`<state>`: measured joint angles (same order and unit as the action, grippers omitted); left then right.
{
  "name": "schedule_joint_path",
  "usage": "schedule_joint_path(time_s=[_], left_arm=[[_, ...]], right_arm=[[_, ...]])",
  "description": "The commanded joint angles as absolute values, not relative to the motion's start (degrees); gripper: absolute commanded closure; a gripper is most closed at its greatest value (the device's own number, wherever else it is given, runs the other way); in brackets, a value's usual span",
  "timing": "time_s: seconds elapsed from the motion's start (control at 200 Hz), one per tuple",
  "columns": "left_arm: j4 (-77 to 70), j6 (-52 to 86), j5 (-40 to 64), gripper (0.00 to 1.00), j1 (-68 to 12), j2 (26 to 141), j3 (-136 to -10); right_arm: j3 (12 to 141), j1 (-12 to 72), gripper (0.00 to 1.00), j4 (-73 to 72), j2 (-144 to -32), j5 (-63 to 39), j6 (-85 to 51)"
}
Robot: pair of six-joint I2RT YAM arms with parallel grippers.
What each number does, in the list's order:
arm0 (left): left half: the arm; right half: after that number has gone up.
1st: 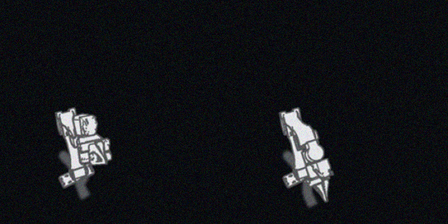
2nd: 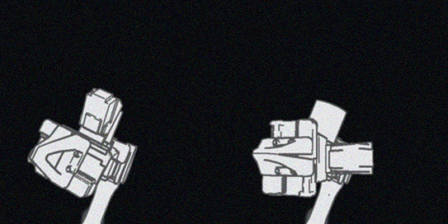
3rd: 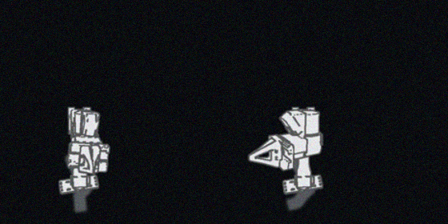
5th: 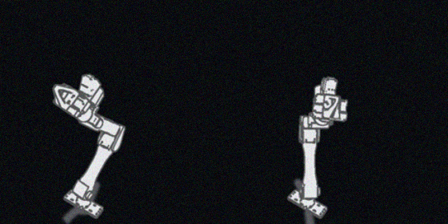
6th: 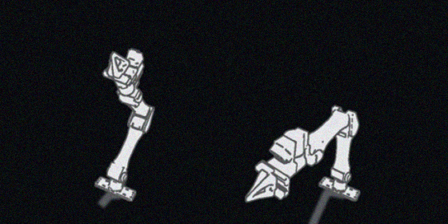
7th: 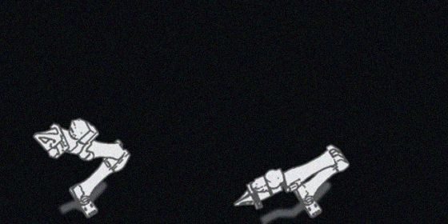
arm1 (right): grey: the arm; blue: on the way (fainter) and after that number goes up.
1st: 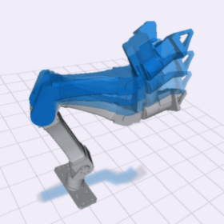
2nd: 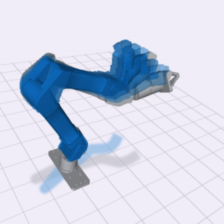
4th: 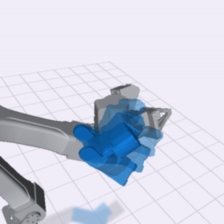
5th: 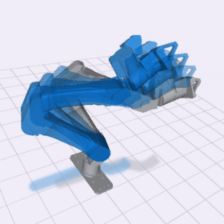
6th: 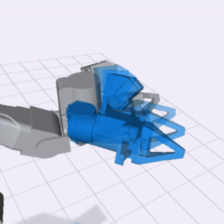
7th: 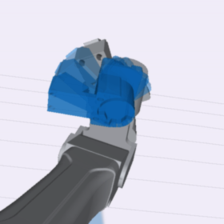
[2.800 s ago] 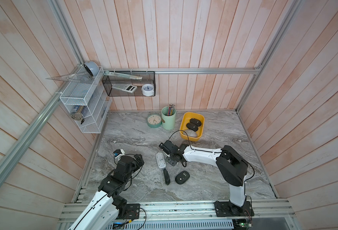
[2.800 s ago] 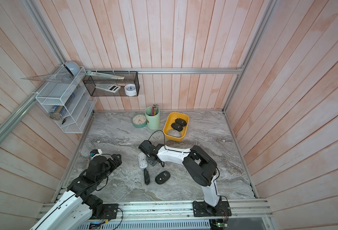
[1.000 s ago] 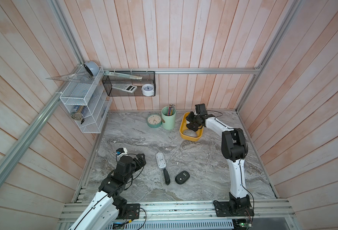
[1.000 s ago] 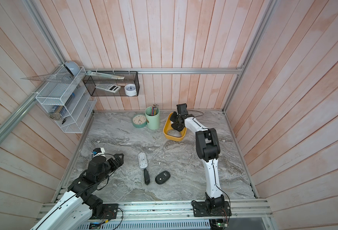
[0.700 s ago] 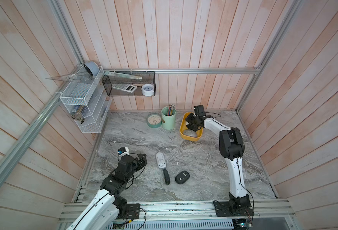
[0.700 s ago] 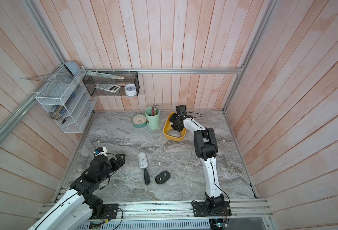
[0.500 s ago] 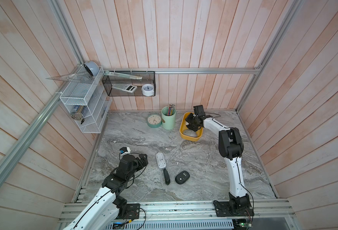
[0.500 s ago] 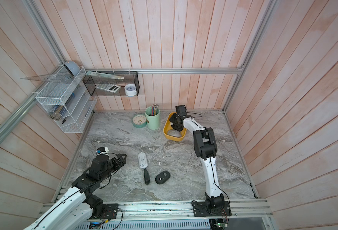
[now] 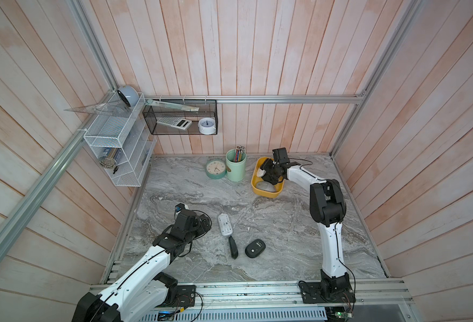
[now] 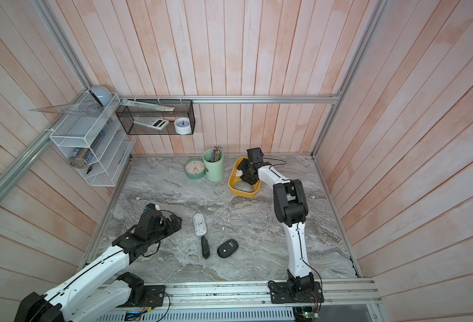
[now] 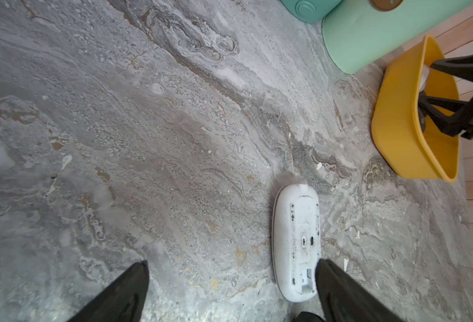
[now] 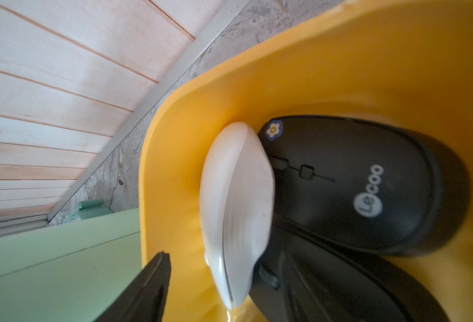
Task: Put the mouse in the storage box
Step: Place the mouse in the storage box, then pick up the mouse from the center of the board.
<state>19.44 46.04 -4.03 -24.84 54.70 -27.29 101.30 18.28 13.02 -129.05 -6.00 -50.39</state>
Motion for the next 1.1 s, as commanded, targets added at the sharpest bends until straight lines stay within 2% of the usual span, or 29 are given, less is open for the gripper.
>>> schedule_joint_path(time_s=[0.0,0.29,0.71,1.095], left_arm=[[18.73,45.02,-2.73,0.03,-26.13,56.9,-30.04],[19.14,45.35,-4.28,0.09,-30.85,64.34,-34.41],[20.13,46.1,-7.01,0.22,-36.03,75.13,-40.49],[19.33,47.55,-8.13,0.3,-39.73,83.3,-44.15]], right_arm=[[96.69,18.54,0.3,10.59,-121.99,-4.05,-48.12],[78.42,18.94,0.22,8.26,-105.33,-5.35,-41.05],[53.19,21.91,0.22,9.25,-76.61,-5.62,-31.01],[37.9,24.31,0.22,12.7,-55.1,-4.57,-28.42]])
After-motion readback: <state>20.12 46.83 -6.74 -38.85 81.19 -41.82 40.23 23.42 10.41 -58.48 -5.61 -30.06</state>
